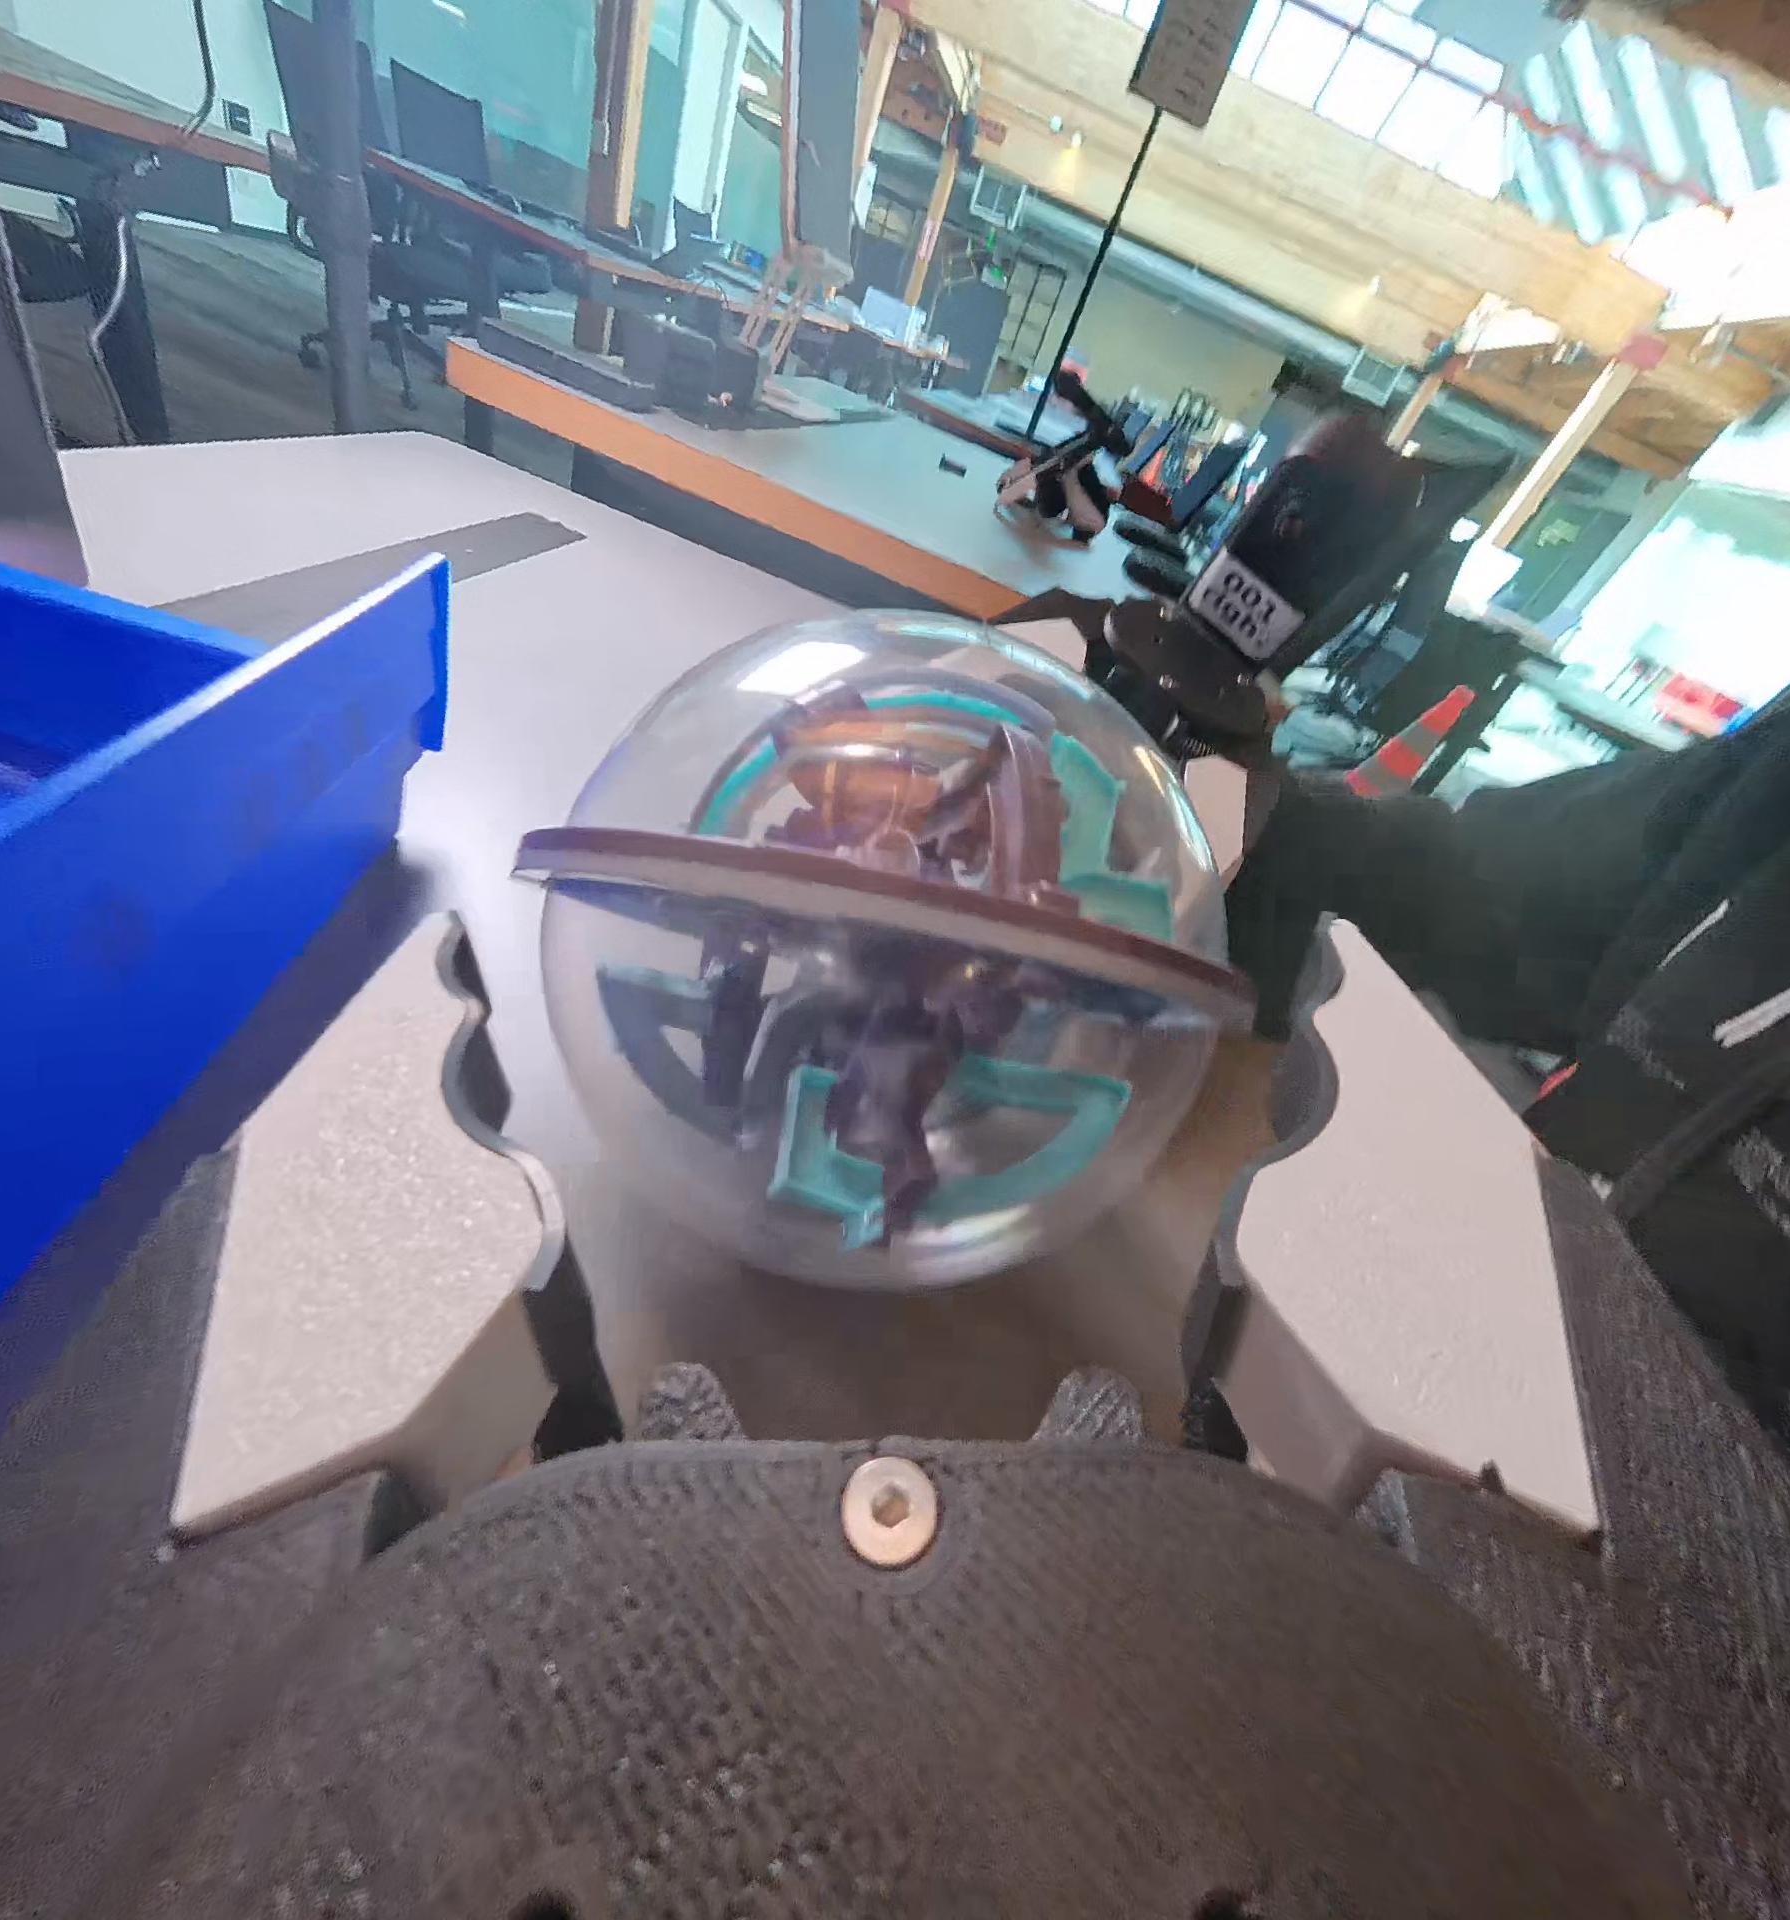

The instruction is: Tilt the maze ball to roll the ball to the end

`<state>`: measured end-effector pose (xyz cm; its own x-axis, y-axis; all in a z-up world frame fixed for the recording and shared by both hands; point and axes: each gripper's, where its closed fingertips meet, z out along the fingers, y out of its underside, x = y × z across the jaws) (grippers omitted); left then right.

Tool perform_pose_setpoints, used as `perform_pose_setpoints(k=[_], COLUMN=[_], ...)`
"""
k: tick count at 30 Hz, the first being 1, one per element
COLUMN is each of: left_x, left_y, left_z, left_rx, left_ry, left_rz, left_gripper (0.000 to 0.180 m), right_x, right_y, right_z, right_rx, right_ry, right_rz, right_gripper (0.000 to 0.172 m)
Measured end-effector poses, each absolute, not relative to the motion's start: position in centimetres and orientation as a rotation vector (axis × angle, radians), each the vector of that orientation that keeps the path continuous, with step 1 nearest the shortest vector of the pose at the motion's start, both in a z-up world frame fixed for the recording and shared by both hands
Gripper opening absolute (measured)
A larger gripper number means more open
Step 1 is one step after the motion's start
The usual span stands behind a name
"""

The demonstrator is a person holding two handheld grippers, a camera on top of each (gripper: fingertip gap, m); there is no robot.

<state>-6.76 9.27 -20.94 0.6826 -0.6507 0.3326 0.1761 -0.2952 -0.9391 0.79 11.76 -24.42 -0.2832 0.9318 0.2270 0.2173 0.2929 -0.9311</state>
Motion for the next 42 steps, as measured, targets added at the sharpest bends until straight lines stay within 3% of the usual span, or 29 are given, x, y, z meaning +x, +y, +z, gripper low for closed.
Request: perform_pose_setpoints(k=[8, 30, 34, 42], left_x=[-5.3, -5.3, -5.0, -4.2], left_y=[9.3, 12.5, 12.7, 13.1], left_z=[-26.9, -23.8, -23.8, -23.8], left_rx=[-1.869, -1.842, -1.853, -1.851], left_ry=[0.605, 0.227, 0.216, 0.205], left_rz=[-0.665, -0.971, -0.964, -0.945], left_gripper=[0.153, 0.150, 0.149, 0.148], right_x=[0.2, 0.1, 0.3, 0.1], right_y=[11.7, 13.7, 14.2, 14.1], right_z=[-24.9, -27.1, -24.9, -24.2], right_rx=[-1.073, -1.332, -1.189, -1.128], right_ry=[-1.693, -1.670, -1.615, -1.591], right_rz=[1.057, 1.186, 1.144, 1.199], right_gripper=[0.117, 0.093, 0.111, 0.124])
